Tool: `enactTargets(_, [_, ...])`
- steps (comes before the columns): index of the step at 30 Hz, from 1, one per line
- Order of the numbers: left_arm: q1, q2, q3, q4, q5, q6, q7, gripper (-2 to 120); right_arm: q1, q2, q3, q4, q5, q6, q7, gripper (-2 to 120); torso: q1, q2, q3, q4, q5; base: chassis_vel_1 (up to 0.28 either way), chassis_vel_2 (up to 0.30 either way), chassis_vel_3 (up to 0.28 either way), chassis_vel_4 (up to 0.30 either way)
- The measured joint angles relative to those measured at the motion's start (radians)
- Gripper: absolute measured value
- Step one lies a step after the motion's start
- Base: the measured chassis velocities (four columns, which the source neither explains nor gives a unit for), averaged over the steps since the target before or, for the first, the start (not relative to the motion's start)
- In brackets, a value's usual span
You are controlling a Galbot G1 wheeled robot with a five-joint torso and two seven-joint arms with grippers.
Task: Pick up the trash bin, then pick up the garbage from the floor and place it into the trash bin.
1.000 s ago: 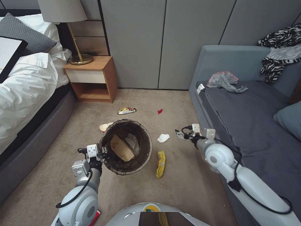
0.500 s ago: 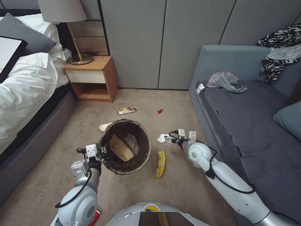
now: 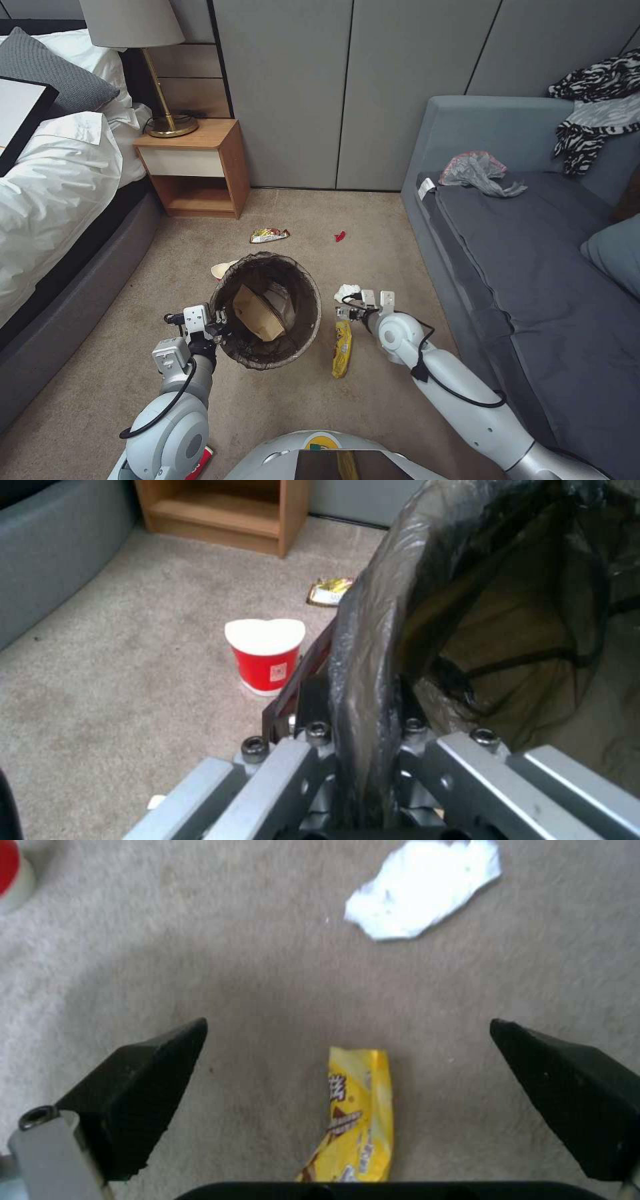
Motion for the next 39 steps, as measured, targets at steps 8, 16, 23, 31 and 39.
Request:
enactTargets(8, [0.0, -0.001, -0.002, 0.001, -0.001, 0.0, 0.0, 0, 0.003, 0.064, -0.014, -0.066, -0.027, 0.003, 0.002, 100, 0.0, 0.0, 0.0, 0.0, 0.0, 0.0, 0.0, 0.0, 0.0])
enactTargets(16, [-0.001, -0.003, -0.001, 0.001, -0.001, -0.001, 0.0, 0, -0.002, 0.082, -0.016, -0.094, -0.051, 0.011, 0.002, 100, 0.0, 0.0, 0.0, -0.0001, -0.0001, 0.0, 0.0, 0.0, 0.0])
enactTargets(23, [-0.001, -0.004, -0.001, 0.002, -0.001, -0.001, 0.0, 0, -0.007, 0.093, -0.015, -0.113, -0.063, 0.015, 0.002, 100, 0.0, 0.0, 0.0, 0.0, -0.0001, 0.0, 0.0, 0.0, 0.0])
enactTargets(31, [-0.003, -0.005, -0.001, 0.002, -0.001, -0.002, 0.0, 0, -0.009, 0.101, -0.016, -0.131, -0.067, 0.015, 0.016, 100, 0.0, 0.0, 0.0, 0.0, -0.0001, 0.0, 0.0, 0.0, 0.0])
enactTargets(39, [-0.003, -0.004, 0.0, 0.002, -0.002, -0.002, -0.001, 0, -0.009, 0.121, -0.024, -0.152, -0.078, 0.01, 0.038, 100, 0.0, 0.0, 0.0, 0.0, 0.0, 0.0, 0.0, 0.0, 0.0])
